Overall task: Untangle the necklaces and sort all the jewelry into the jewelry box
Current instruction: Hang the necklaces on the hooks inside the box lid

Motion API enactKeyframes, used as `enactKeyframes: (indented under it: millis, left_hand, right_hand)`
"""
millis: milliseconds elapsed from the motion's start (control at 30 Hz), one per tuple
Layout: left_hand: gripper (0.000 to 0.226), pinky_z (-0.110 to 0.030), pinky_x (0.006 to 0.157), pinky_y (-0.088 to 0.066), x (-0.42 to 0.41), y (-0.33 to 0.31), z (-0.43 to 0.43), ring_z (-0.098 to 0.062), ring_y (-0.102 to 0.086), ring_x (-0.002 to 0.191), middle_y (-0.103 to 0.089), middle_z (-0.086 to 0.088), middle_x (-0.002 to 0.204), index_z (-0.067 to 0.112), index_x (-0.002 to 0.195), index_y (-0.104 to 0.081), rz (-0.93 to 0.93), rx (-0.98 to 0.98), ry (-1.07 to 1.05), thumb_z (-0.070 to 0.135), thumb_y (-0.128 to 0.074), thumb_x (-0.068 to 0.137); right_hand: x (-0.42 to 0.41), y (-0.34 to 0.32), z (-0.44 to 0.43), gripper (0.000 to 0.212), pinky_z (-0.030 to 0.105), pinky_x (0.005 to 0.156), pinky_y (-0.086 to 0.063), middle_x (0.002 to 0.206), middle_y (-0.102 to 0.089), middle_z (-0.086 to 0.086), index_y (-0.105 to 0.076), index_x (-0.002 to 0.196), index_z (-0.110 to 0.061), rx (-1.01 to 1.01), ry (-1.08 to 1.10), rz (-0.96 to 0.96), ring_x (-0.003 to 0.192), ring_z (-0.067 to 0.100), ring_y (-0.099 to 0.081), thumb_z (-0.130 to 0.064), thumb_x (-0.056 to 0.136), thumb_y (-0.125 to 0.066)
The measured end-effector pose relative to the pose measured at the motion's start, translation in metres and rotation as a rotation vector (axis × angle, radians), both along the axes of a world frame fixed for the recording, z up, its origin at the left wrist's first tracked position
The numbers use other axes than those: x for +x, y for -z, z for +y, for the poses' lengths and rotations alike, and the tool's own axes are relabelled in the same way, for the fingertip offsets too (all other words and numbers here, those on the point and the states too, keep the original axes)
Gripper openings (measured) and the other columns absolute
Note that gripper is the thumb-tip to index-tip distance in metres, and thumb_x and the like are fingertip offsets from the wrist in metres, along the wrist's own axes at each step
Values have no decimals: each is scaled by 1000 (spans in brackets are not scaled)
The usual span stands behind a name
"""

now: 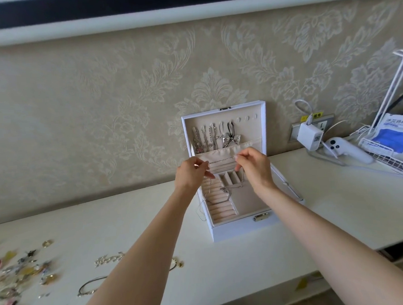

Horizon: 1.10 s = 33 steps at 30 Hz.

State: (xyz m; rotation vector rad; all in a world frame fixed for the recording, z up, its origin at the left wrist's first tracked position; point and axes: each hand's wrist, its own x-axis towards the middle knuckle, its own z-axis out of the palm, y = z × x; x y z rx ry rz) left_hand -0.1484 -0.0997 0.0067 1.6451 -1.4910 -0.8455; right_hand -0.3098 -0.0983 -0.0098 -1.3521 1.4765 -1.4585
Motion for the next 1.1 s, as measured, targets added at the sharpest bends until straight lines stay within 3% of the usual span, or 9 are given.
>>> enactKeyframes:
  millis: [133,233,367,500,667,767,867,1000,1100]
  left_hand:
    - [15,-15,42,-33,-3,-8,8,2,-43,36,-72,-8,90,6,83,-56,291,-12,49,15,-52,95]
    - [19,-7,44,-36,-6,-16,12,6,-53,45,-69,-6,87,12,77,-51,412,-41,117,10,-49,96]
    - [20,-6,51,-39,-6,-18,11,5,-56,52,-67,-10,81,11,78,-51,486,-44,150,6,-45,96]
    - [18,-14,61,-38,-5,-17,10,-1,-57,57,-63,-8,71,9,79,-55,471,-27,171,7,-47,95]
    - [14,-24,61,-42,-7,-16,8,-12,-54,55,-55,-3,64,6,79,-58,504,-13,179,6,-54,92]
    - [9,-18,50,-42,-6,-15,8,-9,-48,49,-55,0,62,5,83,-60,480,-34,174,6,-56,91]
    - [9,-17,46,-41,-6,-10,7,-10,-46,50,-53,-3,63,0,89,-60,347,-16,180,9,-60,89]
    - [17,-34,66,-54,-5,5,6,-21,-59,58,-62,-8,57,4,77,-61,125,117,206,13,-56,91]
    - [18,-35,74,-54,-5,14,4,-18,-61,68,-71,-6,71,11,75,-62,-11,196,230,15,-53,91]
  right_hand:
    - [0,-7,7,20,27,56,-39,55,-56,10,-58,66,-5,68,-305,-99,53,19,-52,2,84,-52]
    - [4,-6,12,21,26,56,-44,62,-62,12,-64,69,-1,182,-531,-25,55,20,-58,0,86,-52]
    - [10,-2,8,16,24,59,-50,80,-67,8,-64,84,-6,112,-331,-55,66,18,-62,5,85,-52]
    - [10,-10,-3,54,22,80,-49,109,-65,2,-60,114,-18,95,-435,-15,103,13,-59,17,76,-46]
    - [11,-15,-4,31,18,78,-51,94,-71,4,-66,106,-10,151,-551,-104,89,14,-67,8,82,-56]
    - [8,-15,-4,14,30,81,-54,79,-70,2,-70,92,-10,149,-477,-139,79,22,-63,-1,87,-60]
    - [2,-18,-4,14,25,59,-53,54,-48,2,-68,83,-5,111,-384,-139,57,18,-48,-10,91,-59]
    - [0,-25,-9,24,31,52,-42,41,-41,-5,-63,73,-6,47,-297,-137,41,12,-36,-20,92,-59]
    - [-1,-30,-11,26,29,49,-37,41,-42,-6,-62,75,-6,46,-276,-178,39,10,-34,-24,93,-57]
